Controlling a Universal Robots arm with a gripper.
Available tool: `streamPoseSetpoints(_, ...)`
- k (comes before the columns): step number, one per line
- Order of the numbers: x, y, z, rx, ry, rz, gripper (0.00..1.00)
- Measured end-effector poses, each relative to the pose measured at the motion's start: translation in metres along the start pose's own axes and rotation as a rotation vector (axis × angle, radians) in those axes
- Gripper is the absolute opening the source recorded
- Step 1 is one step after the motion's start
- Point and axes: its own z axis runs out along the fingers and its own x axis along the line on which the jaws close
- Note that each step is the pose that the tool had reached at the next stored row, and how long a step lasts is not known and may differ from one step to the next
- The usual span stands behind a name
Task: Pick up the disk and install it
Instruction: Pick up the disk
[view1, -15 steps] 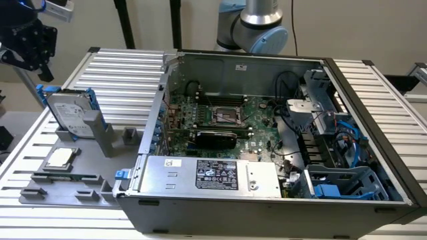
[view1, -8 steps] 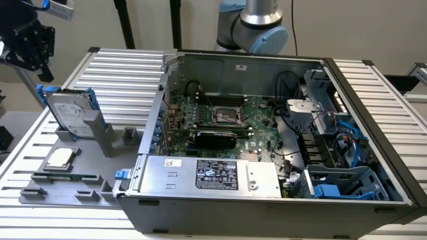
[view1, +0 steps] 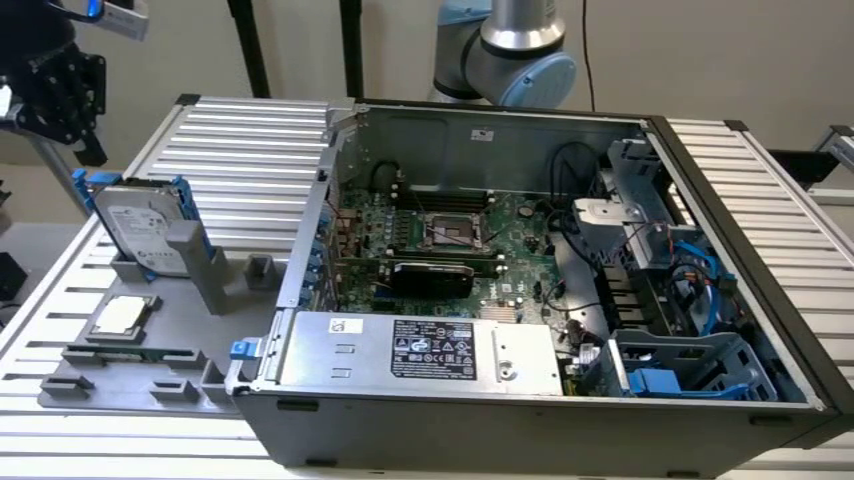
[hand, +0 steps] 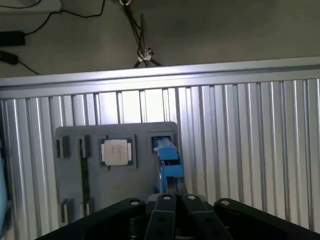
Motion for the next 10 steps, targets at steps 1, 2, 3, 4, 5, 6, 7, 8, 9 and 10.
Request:
streamPoseSetpoints(1,0.001,0.0000,0.0003,-0.0001,0.0003,-0.007,1.00)
streamPoseSetpoints(2,0.001,-0.0001,0.0007,-0.0001,0.0005,-0.013,1.00)
streamPoseSetpoints(3,0.002,-0.0002,0.0011,0.0000,0.0008,-0.020,1.00)
streamPoseSetpoints(4,0.002,-0.0001,0.0016,-0.0001,0.0010,-0.026,1.00)
streamPoseSetpoints(5,0.002,-0.0001,0.0023,0.0000,0.0011,-0.032,1.00)
streamPoseSetpoints(6,0.002,-0.0001,0.0034,0.0004,0.0014,-0.037,1.00)
streamPoseSetpoints(7,0.002,-0.0002,0.0063,0.0022,0.0015,-0.043,1.00)
streamPoseSetpoints(8,0.002,-0.0003,0.0082,0.0032,0.0014,-0.045,1.00)
streamPoseSetpoints(9,0.002,-0.0004,0.0099,0.0038,0.0014,-0.046,1.00)
streamPoseSetpoints(10,0.002,-0.0005,0.0117,0.0040,0.0014,-0.046,1.00)
